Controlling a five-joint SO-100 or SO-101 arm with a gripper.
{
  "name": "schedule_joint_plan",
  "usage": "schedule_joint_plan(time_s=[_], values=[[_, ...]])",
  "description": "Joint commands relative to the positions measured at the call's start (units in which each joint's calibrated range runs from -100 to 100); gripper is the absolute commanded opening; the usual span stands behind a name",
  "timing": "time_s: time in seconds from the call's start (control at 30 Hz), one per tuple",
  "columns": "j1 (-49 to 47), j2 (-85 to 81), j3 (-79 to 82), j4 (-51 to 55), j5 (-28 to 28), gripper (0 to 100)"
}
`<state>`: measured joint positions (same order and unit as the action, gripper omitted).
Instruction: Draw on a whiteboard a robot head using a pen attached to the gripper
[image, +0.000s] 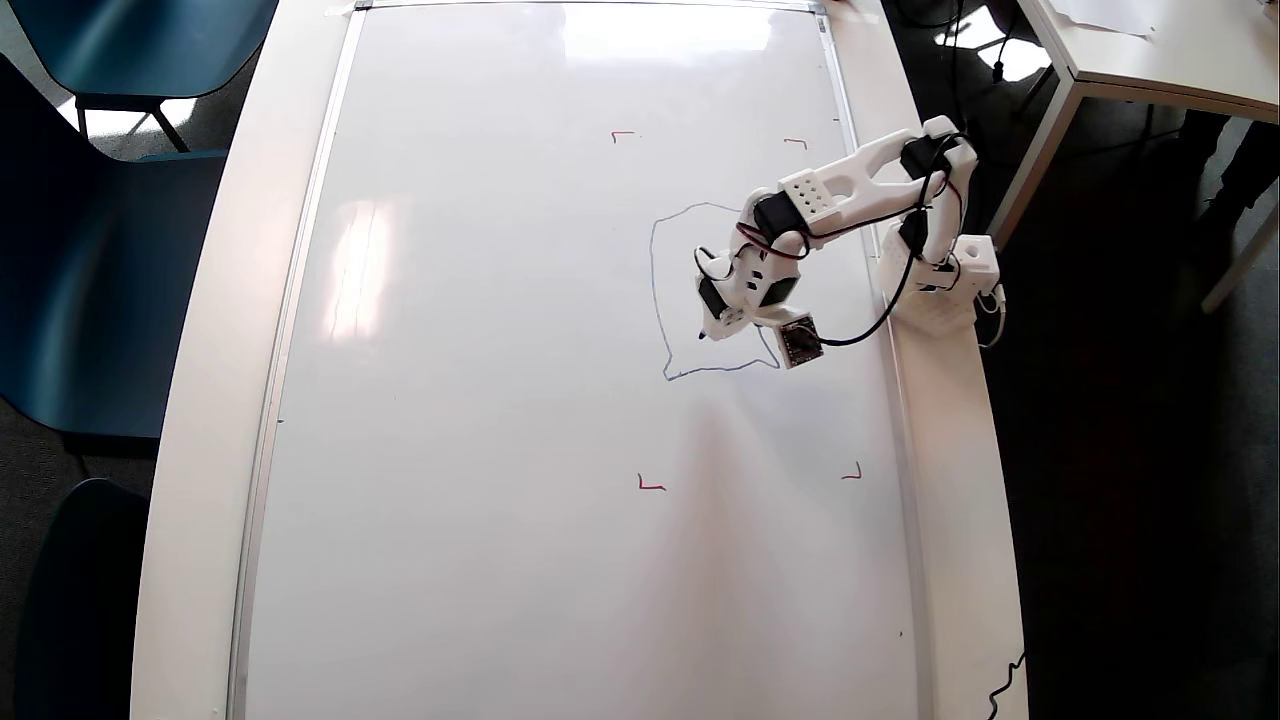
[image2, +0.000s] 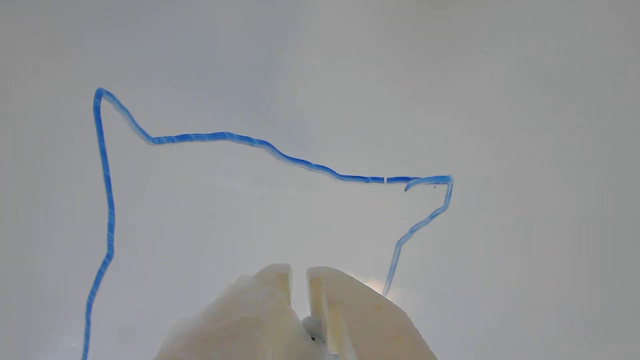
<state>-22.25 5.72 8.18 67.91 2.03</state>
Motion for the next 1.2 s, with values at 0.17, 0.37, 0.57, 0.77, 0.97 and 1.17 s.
schedule_joint_plan(time_s=[0.17,0.37,0.57,0.77,0.97,1.17], values=[[1.58,-2.74,6.03,-0.31,0.11,1],[1.36,-2.74,5.58,-0.57,0.00,2],[1.51,-2.66,5.67,-3.53,0.22,2],[0.92,-2.41,5.67,-4.22,0.11,2],[1.29,0.45,5.58,-7.18,0.16,2],[0.85,0.86,5.49,-7.87,-0.16,2]])
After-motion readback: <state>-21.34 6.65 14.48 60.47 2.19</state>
